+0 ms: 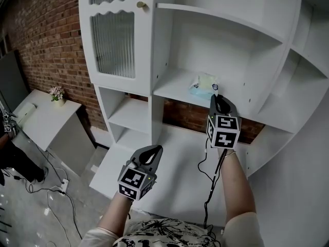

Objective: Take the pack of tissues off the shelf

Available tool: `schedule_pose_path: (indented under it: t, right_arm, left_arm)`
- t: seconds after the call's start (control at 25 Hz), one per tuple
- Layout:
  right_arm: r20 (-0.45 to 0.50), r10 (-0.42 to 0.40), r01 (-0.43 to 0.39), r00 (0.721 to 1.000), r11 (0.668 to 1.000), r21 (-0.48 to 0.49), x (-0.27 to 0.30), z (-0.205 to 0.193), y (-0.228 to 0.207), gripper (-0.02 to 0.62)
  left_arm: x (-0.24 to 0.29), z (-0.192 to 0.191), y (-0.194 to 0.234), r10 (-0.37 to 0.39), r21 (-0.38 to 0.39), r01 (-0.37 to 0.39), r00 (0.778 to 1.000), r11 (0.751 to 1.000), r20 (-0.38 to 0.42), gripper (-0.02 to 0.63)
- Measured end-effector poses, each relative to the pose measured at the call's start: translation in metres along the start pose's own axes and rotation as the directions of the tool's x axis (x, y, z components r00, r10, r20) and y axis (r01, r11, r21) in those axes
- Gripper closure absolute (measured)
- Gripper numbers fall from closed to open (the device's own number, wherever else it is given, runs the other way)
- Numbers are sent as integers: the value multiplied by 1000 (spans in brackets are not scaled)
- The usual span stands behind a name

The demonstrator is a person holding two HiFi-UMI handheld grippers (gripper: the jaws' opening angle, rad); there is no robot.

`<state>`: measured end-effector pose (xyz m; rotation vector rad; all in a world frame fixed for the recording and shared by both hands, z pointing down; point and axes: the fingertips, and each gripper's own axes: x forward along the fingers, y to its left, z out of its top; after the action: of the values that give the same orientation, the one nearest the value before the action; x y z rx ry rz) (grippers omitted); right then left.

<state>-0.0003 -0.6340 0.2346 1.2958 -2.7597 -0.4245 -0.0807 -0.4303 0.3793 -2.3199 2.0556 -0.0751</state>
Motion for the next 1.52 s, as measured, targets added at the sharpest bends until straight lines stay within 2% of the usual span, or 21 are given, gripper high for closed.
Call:
schedule_pose_path:
  t: [0.12,0.4,0.6,1.12,1.36,1.52]
  right_arm:
    - [22,-1,1,1000,1000,5,-7,2,-1,581]
    - [116,58,-59,992,998,6,-45,9,25,586]
    - [148,70,-73,986,997,14,-86,-10,45,586]
    - [11,89,-89,996,993,75,-143,-123,69,588]
    - [-33,120,-115,992,984,133,-158,-152,78,588]
    - [-43,119,-112,992,984,138,-161,-155,78,588]
  left_arm:
    - [-1,-1,3,6,-8,-6,1000,1000,5,598]
    - [0,11,-1,-6,-18,8,997,1000,79,598]
    - [2,11,-4,0,-20,2,997,1000,83,598]
    - [5,-8,-17,-21,-15,22,998,1000,54,598]
    - [12,-14,-21,-30,-23,31,999,999,42,598]
    - [12,-15,-21,-34,-24,35,999,999,42,599]
